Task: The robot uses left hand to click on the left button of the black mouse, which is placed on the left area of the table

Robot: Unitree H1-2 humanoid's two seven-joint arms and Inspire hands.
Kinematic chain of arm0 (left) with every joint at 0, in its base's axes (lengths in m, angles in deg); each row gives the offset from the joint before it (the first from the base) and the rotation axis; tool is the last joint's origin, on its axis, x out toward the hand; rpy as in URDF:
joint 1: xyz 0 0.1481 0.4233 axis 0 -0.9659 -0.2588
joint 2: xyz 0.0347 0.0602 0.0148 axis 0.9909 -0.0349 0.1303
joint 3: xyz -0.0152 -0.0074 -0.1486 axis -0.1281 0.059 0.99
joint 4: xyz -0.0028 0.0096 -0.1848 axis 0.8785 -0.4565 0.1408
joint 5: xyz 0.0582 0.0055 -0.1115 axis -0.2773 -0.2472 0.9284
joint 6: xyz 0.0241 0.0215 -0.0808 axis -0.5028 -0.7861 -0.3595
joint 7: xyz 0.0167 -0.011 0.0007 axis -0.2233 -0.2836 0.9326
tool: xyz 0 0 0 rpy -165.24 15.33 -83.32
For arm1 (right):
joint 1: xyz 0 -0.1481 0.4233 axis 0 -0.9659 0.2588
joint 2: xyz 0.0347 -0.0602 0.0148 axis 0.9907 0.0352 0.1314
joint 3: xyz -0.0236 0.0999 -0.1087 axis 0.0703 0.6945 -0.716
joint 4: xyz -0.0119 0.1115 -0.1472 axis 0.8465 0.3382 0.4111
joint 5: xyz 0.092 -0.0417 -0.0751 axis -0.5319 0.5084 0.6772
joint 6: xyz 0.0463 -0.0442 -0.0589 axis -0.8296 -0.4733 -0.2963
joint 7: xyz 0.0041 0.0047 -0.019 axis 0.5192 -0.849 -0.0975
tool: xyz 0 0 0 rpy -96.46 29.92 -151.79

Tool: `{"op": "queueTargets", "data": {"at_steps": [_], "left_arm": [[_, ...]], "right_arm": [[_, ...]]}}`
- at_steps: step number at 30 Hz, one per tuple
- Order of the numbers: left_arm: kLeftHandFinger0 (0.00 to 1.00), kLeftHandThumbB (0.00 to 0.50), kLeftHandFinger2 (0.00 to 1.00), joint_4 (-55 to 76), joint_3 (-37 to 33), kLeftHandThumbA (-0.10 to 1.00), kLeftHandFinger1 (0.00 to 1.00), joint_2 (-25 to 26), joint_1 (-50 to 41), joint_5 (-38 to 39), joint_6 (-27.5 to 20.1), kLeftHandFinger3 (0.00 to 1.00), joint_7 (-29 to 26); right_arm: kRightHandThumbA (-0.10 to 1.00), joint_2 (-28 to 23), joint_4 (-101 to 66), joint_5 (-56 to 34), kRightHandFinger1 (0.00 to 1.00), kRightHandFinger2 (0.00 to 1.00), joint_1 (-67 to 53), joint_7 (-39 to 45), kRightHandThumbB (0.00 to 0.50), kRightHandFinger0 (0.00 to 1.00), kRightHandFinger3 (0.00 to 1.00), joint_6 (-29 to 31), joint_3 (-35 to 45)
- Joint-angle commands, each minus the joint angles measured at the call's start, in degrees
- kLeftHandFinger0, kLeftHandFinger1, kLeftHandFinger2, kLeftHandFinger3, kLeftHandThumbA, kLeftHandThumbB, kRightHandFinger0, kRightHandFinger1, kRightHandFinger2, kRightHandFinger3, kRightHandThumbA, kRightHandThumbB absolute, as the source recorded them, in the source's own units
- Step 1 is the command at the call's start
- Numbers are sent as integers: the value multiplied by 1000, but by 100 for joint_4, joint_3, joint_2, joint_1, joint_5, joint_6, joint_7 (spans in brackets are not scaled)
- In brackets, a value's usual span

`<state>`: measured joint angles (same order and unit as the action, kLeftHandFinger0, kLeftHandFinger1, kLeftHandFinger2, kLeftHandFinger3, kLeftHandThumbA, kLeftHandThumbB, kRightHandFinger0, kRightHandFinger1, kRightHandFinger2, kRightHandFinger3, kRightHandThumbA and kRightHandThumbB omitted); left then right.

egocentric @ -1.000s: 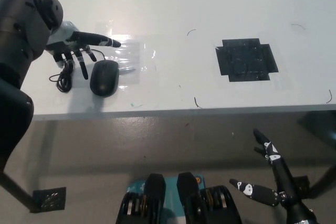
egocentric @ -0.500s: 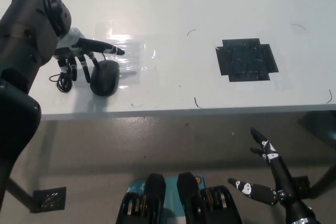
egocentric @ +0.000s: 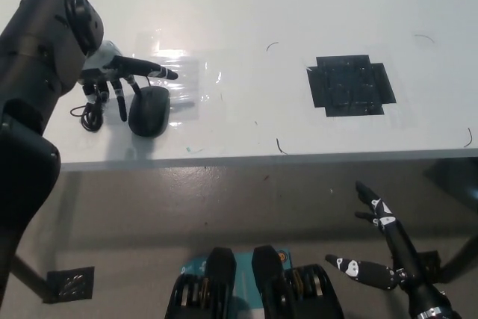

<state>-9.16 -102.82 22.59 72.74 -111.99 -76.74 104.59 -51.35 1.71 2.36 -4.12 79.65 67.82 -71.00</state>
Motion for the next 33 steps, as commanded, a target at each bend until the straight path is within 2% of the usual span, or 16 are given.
{"op": "queueTargets", "data": {"at_steps": [1,2,4,6,8,10,14,16,19,20,21,22,24,28,32,33], "left_arm": [[120,494,774,288,254,1000,412,414,602,101,-83,1000,115],[59,490,704,417,383,1000,352,581,823,191,-142,1000,190],[180,500,825,693,524,1000,487,857,1049,253,-410,1000,254],[14,489,531,881,869,1000,222,1055,1366,522,91,1000,637],[0,493,408,1281,1111,1000,102,1277,1537,646,398,1000,845],[0,455,400,2990,1602,1000,38,1746,1245,969,1255,1000,1221],[0,437,462,5438,2771,1000,99,2221,384,1546,1741,1000,1723],[0,409,431,6443,3251,1000,95,2369,-158,2120,1741,1000,1694],[42,360,172,8642,3658,1000,2,2897,-1643,4479,1741,1000,312],[197,353,239,9041,3810,1000,60,2901,-1953,4784,1741,1000,37],[766,373,576,10200,4243,1000,470,2912,-2984,5625,1741,1000,-746],[950,372,622,10842,4486,1000,545,2922,-3590,6074,1741,1000,-1142],[1000,388,961,11875,5121,1000,894,2585,-4728,6490,1741,1000,-1309],[1000,499,1000,13174,5696,1000,1000,1968,-6639,7187,1611,1000,-1788],[1000,466,1000,13366,4958,1000,1000,1487,-8267,6353,-578,1000,-2183],[1000,417,1000,13366,4747,1000,1000,729,-8794,5370,-1765,1000,-2380]], "right_arm": [[955,-43,-198,-18,976,1000,97,86,147,834,1000,-89,-38],[954,-47,-177,-14,975,1000,88,80,141,833,1000,-72,-40],[954,-45,-201,8,975,1000,62,75,144,831,1000,-110,-47],[966,-49,-184,-22,971,1000,48,65,157,826,1000,-68,-32],[975,-67,-175,-38,969,1000,20,53,164,823,1000,-59,-6],[978,-78,-144,-89,972,1000,-8,63,162,831,1000,-45,14],[980,-77,-87,-94,970,1000,-57,57,166,833,1000,-5,12],[969,-70,-99,-92,972,1000,-90,60,159,835,1000,-25,6],[958,-56,-40,-91,973,1000,-145,57,152,835,1000,34,-15],[950,-50,-24,-90,973,1000,-153,51,150,830,1000,50,-17],[948,-37,23,-99,973,1000,-194,46,160,826,1000,82,-24],[947,-24,63,-109,973,1000,-210,45,161,824,1000,102,-30],[973,4,93,-109,975,1000,-251,49,190,831,1000,77,-48],[986,19,118,-120,972,1000,-291,38,188,841,1000,104,-47],[984,0,144,-106,964,1000,-408,36,167,836,1000,183,-62],[978,2,230,-106,953,1000,-404,19,174,815,1000,296,-67]]}}
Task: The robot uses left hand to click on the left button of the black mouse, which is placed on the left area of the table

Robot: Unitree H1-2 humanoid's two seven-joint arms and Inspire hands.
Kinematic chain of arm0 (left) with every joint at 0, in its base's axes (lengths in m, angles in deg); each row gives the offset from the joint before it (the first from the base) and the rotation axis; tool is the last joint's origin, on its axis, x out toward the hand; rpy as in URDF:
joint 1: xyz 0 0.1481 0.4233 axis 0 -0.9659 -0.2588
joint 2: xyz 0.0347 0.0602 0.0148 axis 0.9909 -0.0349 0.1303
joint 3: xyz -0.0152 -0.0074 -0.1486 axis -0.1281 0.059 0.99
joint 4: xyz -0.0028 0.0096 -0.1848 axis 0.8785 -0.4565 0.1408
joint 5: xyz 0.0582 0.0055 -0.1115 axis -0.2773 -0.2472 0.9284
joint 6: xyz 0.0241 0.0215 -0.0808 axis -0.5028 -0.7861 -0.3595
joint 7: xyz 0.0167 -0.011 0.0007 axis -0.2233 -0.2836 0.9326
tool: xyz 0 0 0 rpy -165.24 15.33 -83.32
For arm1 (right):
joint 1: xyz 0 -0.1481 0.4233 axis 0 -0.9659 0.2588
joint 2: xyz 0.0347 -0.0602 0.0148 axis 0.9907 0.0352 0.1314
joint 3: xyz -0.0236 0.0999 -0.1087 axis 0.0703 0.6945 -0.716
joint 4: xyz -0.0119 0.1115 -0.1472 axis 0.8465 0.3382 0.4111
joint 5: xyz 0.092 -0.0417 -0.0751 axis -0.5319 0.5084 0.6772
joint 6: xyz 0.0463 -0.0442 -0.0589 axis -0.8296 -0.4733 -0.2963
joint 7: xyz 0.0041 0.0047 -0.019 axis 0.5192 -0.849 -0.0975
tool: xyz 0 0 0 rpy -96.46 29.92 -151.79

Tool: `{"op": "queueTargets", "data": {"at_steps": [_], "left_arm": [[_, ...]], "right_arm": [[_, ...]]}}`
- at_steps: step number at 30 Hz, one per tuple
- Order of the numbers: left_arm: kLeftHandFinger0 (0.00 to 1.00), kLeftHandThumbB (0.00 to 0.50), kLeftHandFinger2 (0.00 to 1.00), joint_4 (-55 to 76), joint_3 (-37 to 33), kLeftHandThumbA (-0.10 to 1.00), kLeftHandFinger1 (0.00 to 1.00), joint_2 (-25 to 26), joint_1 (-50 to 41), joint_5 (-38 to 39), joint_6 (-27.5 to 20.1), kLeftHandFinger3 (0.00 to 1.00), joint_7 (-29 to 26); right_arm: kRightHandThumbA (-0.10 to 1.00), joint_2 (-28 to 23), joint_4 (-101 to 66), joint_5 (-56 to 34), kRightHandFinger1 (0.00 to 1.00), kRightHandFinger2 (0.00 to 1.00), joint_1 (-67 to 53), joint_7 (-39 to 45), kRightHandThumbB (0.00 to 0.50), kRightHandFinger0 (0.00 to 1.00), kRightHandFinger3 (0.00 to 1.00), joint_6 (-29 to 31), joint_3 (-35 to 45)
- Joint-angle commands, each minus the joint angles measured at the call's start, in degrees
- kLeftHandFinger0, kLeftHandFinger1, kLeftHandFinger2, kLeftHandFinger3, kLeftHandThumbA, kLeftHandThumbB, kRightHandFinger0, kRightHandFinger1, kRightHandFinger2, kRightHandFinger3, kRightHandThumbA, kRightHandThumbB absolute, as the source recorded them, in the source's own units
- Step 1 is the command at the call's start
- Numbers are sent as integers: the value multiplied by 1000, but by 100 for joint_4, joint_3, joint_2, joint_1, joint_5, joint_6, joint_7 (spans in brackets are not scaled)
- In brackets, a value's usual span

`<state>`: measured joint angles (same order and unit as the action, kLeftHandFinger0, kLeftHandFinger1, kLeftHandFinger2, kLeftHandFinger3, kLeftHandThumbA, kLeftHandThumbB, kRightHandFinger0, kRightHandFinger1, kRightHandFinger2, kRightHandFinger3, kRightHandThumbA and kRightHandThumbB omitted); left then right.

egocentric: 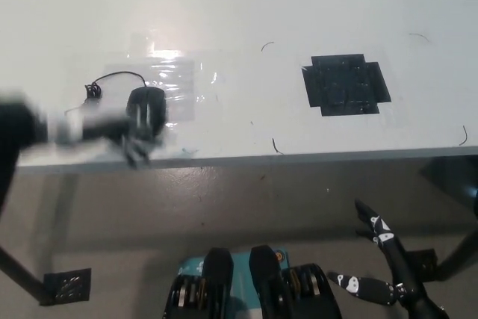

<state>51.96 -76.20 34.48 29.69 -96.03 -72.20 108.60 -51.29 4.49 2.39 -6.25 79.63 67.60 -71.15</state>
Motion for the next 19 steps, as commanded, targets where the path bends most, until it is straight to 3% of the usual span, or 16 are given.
{"op": "queueTargets", "data": {"at_steps": [1,3,4,6,7,10,12,13,15,17,19], "left_arm": [[1000,413,1000,7254,1969,1000,1000,-966,-4847,3216,-2846,1000,-2933],[1000,355,1000,7254,1958,1000,1000,-1656,-5201,2225,-3721,1000,-3171],[1000,356,1000,7216,1924,1000,1000,-2152,-5444,1881,-4023,1000,-3315],[1000,314,1000,7135,1718,1000,1000,-2482,-5577,1271,-4099,1000,-3501],[1000,248,1000,6986,1531,1000,1000,-2666,-5680,1176,-4099,1000,-3566],[1000,221,1000,6478,1117,1000,1000,-2687,-5857,550,-4099,1000,-3977],[1000,261,1000,5793,1122,1000,1000,-2903,-5832,632,-4099,1000,-3682],[1000,262,1000,5399,1181,1000,1000,-3031,-5819,305,-4099,1000,-3830],[1000,266,1000,4652,1372,1000,1000,-3284,-5719,429,-4099,1000,-3751],[1000,260,1000,3811,1506,1000,1000,-3376,-5543,455,-4099,1000,-3803],[1000,222,1000,2997,1535,1000,1000,-3329,-5269,249,-4099,1000,-4108]], "right_arm": [[977,-1,15,-119,950,1000,-183,14,175,808,1000,384,-52],[969,-4,33,-149,946,1000,-213,29,175,798,1000,384,-45],[970,-10,14,-160,946,1000,-242,42,175,799,1000,371,-44],[969,-9,32,-150,945,1000,-291,55,174,800,1000,396,-69],[970,-3,61,-126,938,1000,-308,41,177,795,1000,436,-83],[985,12,108,-76,925,1000,-323,-27,178,772,1000,505,-76],[1000,22,133,-115,917,1000,-322,-34,176,764,1000,531,-55],[1000,34,103,-110,913,1000,-328,-44,183,763,1000,509,-52],[1000,64,101,-89,909,1000,-324,-73,183,759,1000,520,-55],[1000,99,122,-84,910,1000,-331,-94,174,761,1000,547,-65],[1000,116,103,-79,923,1000,-341,-102,173,780,1000,539,-69]]}}
